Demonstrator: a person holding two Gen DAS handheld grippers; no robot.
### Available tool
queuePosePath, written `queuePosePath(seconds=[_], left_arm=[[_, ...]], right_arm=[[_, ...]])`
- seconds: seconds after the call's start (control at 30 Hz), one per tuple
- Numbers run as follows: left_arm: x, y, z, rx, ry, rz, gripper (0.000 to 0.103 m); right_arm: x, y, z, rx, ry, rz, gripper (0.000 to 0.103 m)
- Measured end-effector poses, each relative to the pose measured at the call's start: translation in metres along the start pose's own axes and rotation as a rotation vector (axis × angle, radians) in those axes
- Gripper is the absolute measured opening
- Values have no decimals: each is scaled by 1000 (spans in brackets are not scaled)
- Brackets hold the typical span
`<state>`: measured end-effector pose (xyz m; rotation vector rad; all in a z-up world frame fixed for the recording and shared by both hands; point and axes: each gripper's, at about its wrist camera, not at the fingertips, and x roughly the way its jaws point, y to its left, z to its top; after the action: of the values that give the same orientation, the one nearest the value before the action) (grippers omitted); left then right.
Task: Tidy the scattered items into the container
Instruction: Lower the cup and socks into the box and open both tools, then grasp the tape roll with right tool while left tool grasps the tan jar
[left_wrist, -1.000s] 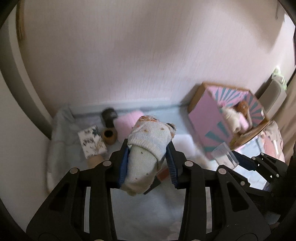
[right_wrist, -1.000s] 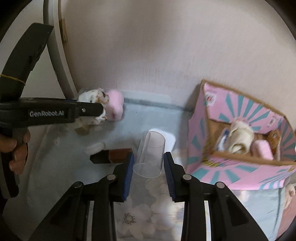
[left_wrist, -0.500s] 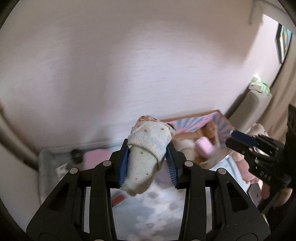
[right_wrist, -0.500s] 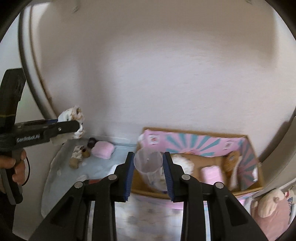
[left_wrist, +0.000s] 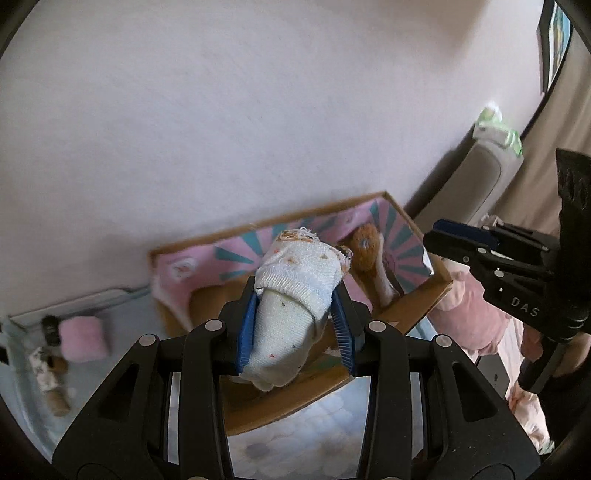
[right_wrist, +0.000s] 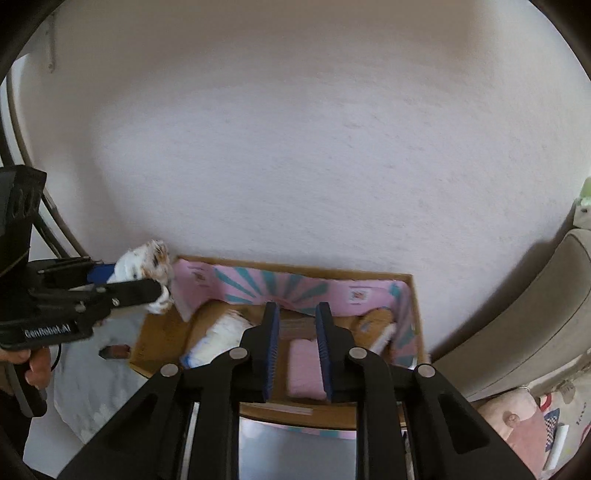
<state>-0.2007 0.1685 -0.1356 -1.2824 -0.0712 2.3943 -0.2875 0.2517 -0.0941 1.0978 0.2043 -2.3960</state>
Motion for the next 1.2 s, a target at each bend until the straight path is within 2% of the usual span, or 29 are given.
queuePosePath(seconds=[0.13, 0.2, 0.23, 0.27, 0.3, 0.37, 0.43, 0.57, 0.67, 0.87, 1.1, 1.2], left_arm=[[30, -8, -4, -18, 60, -8, 34], [41, -8, -7, -37, 101, -4, 38], [49, -10, -10, -43, 122, 12, 51], [57, -15, -13, -37, 139, 38, 86], [59, -16, -15, -31, 139, 54, 102], [61, -19, -18, -41, 129, 55, 103], [60, -14, -21, -54, 136, 61, 103], [59, -9, -23, -82, 120, 85, 103], [47, 1, -25, -133, 90, 98, 103], [23, 17, -34, -193, 49, 166, 103], [-20, 55, -58, -281, 8, 242, 103], [-50, 76, -71, -327, -38, 291, 103]], right_arm=[[12, -11, -9, 1, 38, 23, 18], [18, -15, -14, 0, 56, 34, 18], [23, -16, -16, -3, 66, 27, 19], [29, -18, -19, -7, 86, 24, 20], [33, -17, -21, -11, 105, 29, 27], [43, -21, -28, -16, 146, 35, 58], [51, -26, -35, -13, 179, 5, 67], [53, -34, -42, 22, 215, 42, 67], [47, -29, -43, -16, 202, 35, 67], [42, -16, -39, -82, 186, 86, 67], [49, 4, -29, -106, 166, 161, 67], [49, 19, -25, -119, 162, 183, 67]])
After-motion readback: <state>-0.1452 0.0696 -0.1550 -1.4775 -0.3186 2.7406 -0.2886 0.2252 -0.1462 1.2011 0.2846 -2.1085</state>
